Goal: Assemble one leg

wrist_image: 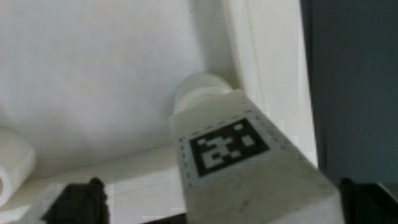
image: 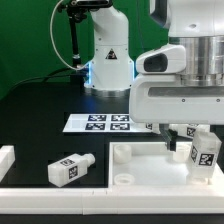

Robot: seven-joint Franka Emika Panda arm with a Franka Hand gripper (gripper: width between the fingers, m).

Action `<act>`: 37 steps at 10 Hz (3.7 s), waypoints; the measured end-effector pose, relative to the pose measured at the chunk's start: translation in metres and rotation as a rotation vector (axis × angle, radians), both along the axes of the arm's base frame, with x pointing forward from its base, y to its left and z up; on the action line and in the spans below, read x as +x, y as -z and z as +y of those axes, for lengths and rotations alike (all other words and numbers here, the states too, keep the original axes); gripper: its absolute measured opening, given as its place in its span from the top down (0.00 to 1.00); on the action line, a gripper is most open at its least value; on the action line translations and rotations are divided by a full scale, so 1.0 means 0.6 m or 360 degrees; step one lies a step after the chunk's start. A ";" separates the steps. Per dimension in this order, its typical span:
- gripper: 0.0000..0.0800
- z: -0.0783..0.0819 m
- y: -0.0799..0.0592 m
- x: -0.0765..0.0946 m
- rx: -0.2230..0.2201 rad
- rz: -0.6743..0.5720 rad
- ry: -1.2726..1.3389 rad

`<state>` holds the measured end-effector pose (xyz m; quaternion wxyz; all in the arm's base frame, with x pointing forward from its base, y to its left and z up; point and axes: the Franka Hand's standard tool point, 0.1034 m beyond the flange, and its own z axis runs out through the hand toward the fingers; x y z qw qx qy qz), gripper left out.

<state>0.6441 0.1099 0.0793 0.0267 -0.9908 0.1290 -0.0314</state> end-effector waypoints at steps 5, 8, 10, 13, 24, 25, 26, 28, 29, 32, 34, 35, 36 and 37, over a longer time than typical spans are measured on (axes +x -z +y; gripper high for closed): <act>0.64 0.002 0.001 -0.001 0.0036 0.0026 0.0584; 0.64 0.002 0.002 -0.003 0.0078 0.0054 0.1292; 0.64 0.010 0.003 -0.005 0.0155 0.0095 0.1778; 0.64 0.016 0.005 -0.004 0.0236 0.0112 0.2143; 0.19 0.008 0.004 -0.011 -0.0045 0.0030 0.0002; 0.34 0.008 0.004 -0.011 -0.0043 0.0031 0.0041; 0.34 0.008 0.004 -0.011 -0.0042 0.0032 0.0065; 0.64 0.008 0.004 -0.011 -0.0028 0.0039 0.0267; 0.64 0.008 0.005 -0.011 -0.0015 0.0044 0.0392; 0.64 0.008 0.006 -0.009 0.0082 0.0073 0.1110; 0.64 0.006 0.006 -0.007 0.0184 0.0122 0.1657; 0.64 0.010 0.007 -0.007 0.0198 0.0124 0.1853; 0.64 0.009 0.006 -0.006 0.0210 0.0132 0.1955; 0.64 0.008 0.006 -0.007 0.0209 0.0132 0.1930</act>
Offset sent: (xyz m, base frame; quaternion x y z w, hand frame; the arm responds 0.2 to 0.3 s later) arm 0.0000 0.0000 0.0000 0.0000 0.0000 0.1938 0.9810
